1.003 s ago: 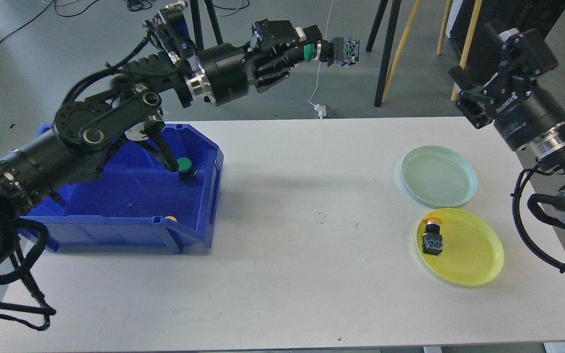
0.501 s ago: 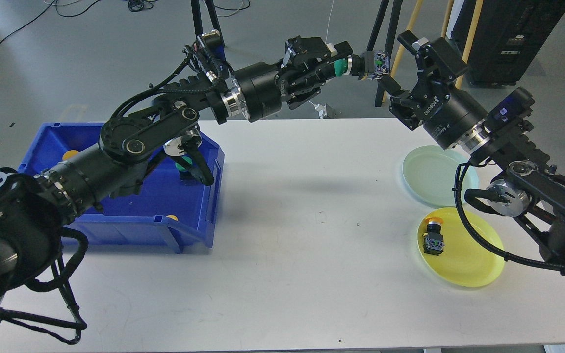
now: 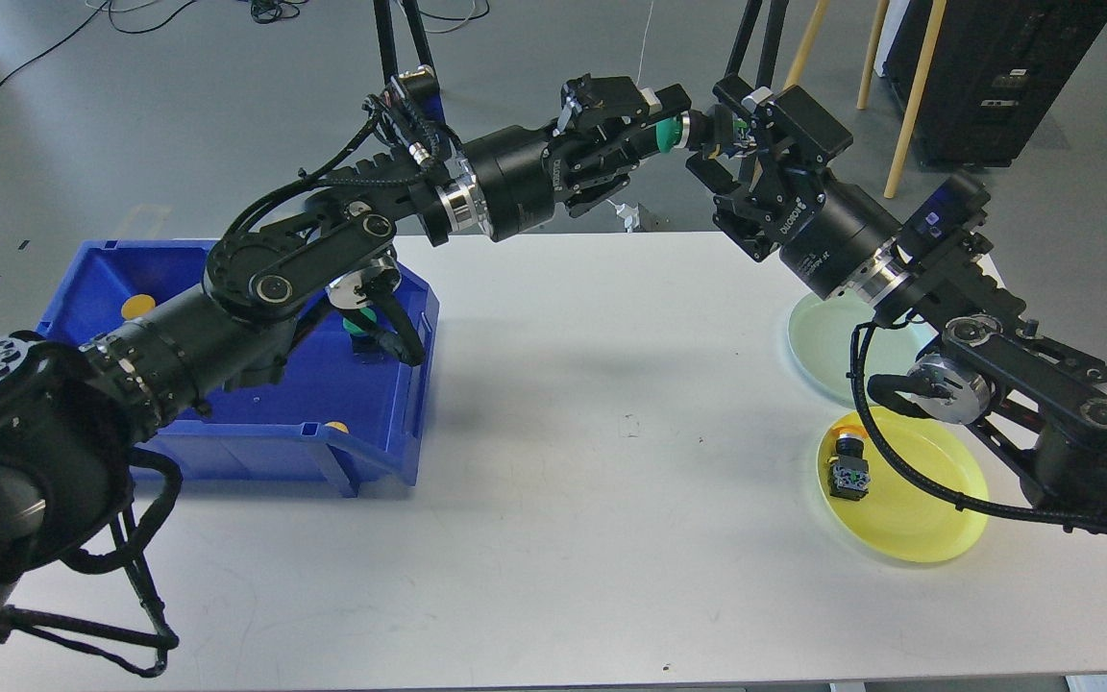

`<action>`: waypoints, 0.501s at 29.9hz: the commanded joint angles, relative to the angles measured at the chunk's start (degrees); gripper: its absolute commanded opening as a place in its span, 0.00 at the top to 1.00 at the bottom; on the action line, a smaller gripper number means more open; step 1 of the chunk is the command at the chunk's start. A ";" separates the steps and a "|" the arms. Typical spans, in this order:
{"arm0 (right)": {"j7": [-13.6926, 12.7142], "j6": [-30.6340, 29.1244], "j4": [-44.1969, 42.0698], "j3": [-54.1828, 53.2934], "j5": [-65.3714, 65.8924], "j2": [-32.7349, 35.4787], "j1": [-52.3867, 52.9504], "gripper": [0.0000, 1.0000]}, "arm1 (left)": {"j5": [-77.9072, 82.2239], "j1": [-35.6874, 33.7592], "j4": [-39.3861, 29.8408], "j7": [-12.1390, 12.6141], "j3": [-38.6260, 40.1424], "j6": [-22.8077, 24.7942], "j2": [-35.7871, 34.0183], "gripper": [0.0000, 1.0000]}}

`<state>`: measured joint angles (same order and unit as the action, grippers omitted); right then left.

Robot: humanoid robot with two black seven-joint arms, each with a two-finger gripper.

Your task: Pass button and place on color plate

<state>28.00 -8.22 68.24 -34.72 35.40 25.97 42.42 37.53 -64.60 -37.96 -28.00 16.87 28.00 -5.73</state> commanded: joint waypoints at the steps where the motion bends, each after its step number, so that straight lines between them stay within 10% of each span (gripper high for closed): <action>1: 0.00 0.66 0.14 0.09 0.02 0.48 -0.14 0.54 | -0.09 0.00 0.08 0.00 0.00 0.00 0.01 0.97; 10: 0.00 1.36 0.23 0.01 1.25 0.22 -0.58 0.91 | -0.26 0.00 0.17 0.00 0.00 0.00 0.01 0.90; 12: 0.00 1.45 0.23 0.01 1.25 0.31 -0.67 0.97 | -0.88 0.00 0.17 0.00 0.00 0.00 0.01 0.57; 13: 0.00 1.54 0.23 -0.08 1.25 0.39 -0.76 0.99 | -1.49 0.00 0.17 0.00 0.00 0.00 0.01 0.25; 15: 0.00 1.89 0.23 -0.52 1.07 0.48 -0.93 0.99 | -2.98 0.00 0.17 0.00 -0.08 0.00 -0.25 0.13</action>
<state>28.03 -6.73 68.51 -34.81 36.64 26.25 41.72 36.22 -64.59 -37.78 -27.99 16.87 28.01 -5.71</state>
